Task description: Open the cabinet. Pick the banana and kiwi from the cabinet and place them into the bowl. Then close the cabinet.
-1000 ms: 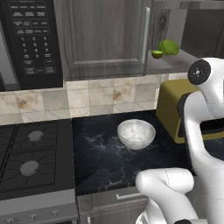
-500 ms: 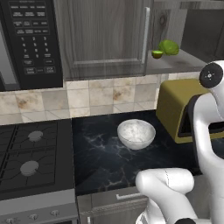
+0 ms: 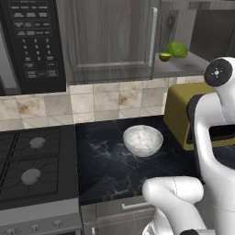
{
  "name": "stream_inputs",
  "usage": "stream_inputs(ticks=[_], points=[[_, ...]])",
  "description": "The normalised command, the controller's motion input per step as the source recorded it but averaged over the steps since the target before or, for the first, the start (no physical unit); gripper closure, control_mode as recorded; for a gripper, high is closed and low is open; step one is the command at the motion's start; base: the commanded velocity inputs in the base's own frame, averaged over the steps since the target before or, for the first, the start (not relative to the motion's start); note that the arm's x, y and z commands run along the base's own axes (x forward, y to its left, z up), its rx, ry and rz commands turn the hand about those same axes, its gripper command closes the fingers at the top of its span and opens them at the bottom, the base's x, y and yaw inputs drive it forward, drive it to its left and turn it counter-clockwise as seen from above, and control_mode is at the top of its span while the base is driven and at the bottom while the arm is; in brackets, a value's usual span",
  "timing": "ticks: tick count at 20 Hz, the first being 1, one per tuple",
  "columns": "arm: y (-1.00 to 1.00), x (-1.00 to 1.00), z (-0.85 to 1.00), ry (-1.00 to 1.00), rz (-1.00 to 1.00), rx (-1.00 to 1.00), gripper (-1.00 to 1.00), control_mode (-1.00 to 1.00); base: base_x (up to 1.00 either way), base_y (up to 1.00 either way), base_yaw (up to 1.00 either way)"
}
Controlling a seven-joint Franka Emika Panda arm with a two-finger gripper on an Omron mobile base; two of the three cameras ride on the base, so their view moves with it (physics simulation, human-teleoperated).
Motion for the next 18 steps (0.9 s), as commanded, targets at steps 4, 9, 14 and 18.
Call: stream_inputs(ticks=[4,9,14,18], points=[[0.65,0.00,0.28,0.06,0.08,0.05,1.00,-1.00,0.00,0.00,0.00],[0.62,0.02,0.09,0.12,0.21,0.05,1.00,-1.00,0.00,0.00,0.00],[0.46,0.19,0.09,0.05,0.33,0.11,1.00,-1.00,0.00,0.00,0.00],[0.14,0.05,0.02,0.04,0.43,0.10,1.00,-1.00,0.00,0.00,0.00]])
